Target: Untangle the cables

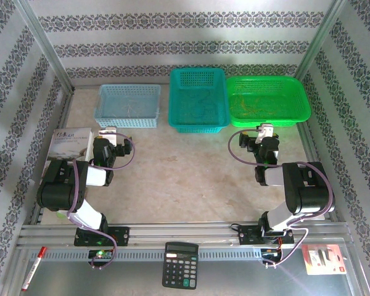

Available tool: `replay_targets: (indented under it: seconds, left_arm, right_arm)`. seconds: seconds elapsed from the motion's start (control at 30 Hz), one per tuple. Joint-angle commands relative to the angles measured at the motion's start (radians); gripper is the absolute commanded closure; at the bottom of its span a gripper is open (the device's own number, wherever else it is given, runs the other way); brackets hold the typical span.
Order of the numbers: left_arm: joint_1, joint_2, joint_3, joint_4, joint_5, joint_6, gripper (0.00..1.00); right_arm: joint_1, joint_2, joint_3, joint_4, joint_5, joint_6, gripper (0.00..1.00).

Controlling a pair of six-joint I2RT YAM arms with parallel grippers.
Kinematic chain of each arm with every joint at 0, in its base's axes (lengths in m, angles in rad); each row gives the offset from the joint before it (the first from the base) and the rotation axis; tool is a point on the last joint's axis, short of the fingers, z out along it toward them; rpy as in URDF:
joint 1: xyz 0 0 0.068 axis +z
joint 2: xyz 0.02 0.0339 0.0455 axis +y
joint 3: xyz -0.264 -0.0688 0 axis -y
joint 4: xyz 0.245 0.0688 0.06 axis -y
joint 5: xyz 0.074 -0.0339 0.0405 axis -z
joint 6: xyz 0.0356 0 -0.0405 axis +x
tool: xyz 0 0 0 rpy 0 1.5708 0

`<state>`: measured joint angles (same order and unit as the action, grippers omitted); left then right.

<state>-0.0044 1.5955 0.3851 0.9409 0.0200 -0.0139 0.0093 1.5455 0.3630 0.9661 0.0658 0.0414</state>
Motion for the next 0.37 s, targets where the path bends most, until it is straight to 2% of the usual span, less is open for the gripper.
replay_targets:
  seconds: [0.0,0.33]
  left_arm:
    - [0.012,-0.003,0.006,0.001,0.013,0.016,0.00]
    - [0.012,-0.003,0.005,0.000,0.013,0.016,0.00]
  right_arm:
    - [0.021,-0.012,0.007,-0.002,0.005,-0.011,0.02]
    - [0.008,-0.016,0.009,-0.010,-0.028,-0.008,0.02]
